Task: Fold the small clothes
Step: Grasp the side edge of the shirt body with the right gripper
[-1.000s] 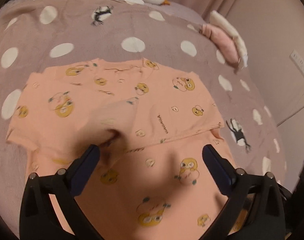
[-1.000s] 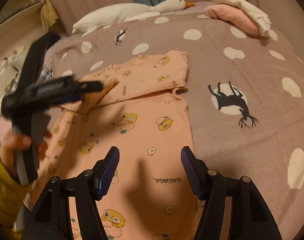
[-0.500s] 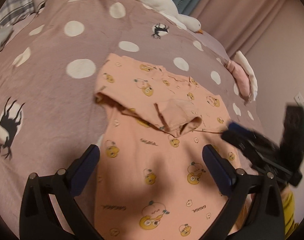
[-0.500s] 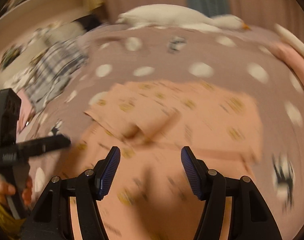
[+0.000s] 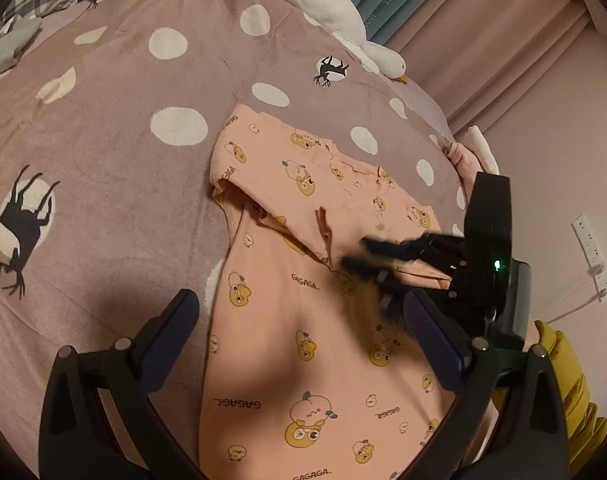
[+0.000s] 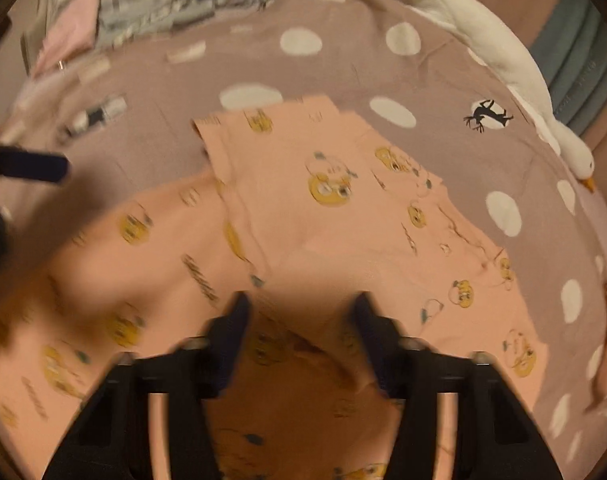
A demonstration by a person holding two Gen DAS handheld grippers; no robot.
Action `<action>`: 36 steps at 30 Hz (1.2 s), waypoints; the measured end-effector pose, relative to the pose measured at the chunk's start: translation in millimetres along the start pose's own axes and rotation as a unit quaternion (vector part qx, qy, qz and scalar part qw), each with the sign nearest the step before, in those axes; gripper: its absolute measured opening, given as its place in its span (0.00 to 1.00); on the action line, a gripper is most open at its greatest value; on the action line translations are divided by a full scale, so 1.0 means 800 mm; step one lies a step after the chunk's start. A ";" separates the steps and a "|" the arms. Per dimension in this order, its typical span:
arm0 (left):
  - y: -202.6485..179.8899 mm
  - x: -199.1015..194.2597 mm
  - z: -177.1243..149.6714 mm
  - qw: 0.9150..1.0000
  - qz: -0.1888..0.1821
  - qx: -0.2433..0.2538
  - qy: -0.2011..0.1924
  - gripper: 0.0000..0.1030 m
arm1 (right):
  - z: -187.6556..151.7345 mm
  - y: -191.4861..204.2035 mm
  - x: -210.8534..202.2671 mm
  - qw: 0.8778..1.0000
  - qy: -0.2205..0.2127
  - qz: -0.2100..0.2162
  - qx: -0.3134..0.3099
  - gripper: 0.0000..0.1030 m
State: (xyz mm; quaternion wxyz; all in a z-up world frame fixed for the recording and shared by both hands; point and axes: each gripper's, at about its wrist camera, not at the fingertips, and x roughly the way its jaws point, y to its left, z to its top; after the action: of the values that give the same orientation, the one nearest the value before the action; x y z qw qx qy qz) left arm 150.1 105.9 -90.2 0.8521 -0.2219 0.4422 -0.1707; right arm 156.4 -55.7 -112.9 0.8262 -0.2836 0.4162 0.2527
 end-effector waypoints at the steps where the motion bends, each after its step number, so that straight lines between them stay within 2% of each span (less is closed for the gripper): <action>1: 0.000 0.000 0.000 1.000 -0.001 0.000 0.000 0.99 | -0.003 -0.007 -0.001 1.000 0.001 0.010 0.013 0.11; 3: 0.000 -0.001 -0.001 1.000 -0.001 0.001 -0.001 0.99 | -0.010 -0.025 -0.016 0.996 -0.031 0.043 0.068 0.11; 5: 0.001 -0.001 -0.001 1.000 -0.003 -0.002 0.000 0.99 | -0.023 -0.045 -0.034 0.990 -0.065 0.034 0.121 0.10; 7: 0.001 -0.002 -0.002 1.000 -0.007 -0.003 -0.002 0.99 | -0.044 -0.067 -0.051 0.975 -0.096 0.041 0.198 0.10; 10: 0.000 -0.004 -0.005 1.000 -0.008 -0.002 -0.001 0.99 | -0.098 -0.103 -0.071 0.927 -0.139 0.089 0.336 0.10; 12: -0.001 -0.003 -0.006 1.000 -0.010 -0.002 0.001 0.99 | -0.136 -0.119 -0.075 0.895 -0.155 0.118 0.401 0.18; 14: -0.003 -0.003 -0.007 1.000 -0.009 -0.001 0.004 0.99 | -0.174 -0.132 -0.070 0.866 -0.154 0.126 0.459 0.46; 15: -0.004 -0.003 -0.008 1.000 -0.009 0.000 0.004 0.99 | -0.190 -0.139 -0.067 0.850 -0.154 0.132 0.487 0.49; 17: -0.006 -0.004 -0.009 1.000 -0.007 0.004 0.004 0.99 | -0.218 -0.156 -0.059 0.805 -0.168 0.177 0.540 0.50; 18: -0.007 -0.004 -0.009 1.000 -0.006 0.005 0.004 0.99 | -0.226 -0.161 -0.056 0.789 -0.175 0.194 0.557 0.52; 19: -0.007 -0.005 -0.010 1.000 -0.006 0.005 0.004 0.99 | -0.232 -0.165 -0.054 0.776 -0.178 0.203 0.571 0.54; 20: -0.006 -0.004 -0.010 1.000 -0.006 0.003 0.005 0.99 | -0.233 -0.167 -0.051 0.768 -0.179 0.205 0.579 0.54; 22: -0.005 -0.004 -0.009 1.000 -0.003 0.003 0.005 0.99 | -0.225 -0.166 -0.046 0.769 -0.176 0.209 0.578 0.54; 25: -0.004 -0.005 -0.010 1.000 0.000 0.003 0.005 0.99 | -0.208 -0.161 -0.037 0.785 -0.151 0.196 0.567 0.54; 28: -0.003 -0.005 -0.010 1.000 0.000 0.002 0.006 0.99 | -0.206 -0.160 -0.027 0.793 -0.124 0.198 0.562 0.52; 30: -0.001 -0.004 -0.010 1.000 0.000 0.001 0.008 0.99 | -0.201 -0.154 -0.028 0.805 -0.118 0.199 0.546 0.44; 32: 0.001 -0.002 -0.010 1.000 0.001 -0.003 0.010 0.99 | -0.192 -0.148 -0.030 0.821 -0.103 0.187 0.529 0.10; 33: 0.002 -0.002 -0.010 1.000 0.001 -0.004 0.011 0.99 | -0.187 -0.146 -0.033 0.830 -0.096 0.174 0.520 0.06; 36: 0.004 -0.002 -0.010 1.000 0.003 -0.005 0.011 0.99 | -0.165 -0.150 -0.052 0.862 -0.097 0.125 0.481 0.06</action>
State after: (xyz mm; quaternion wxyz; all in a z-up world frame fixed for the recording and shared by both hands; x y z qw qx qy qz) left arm 142.7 107.3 -95.0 0.8465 -0.2227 0.4532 -0.1687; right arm 140.7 -238.3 -112.4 0.8575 0.2299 0.4356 0.1485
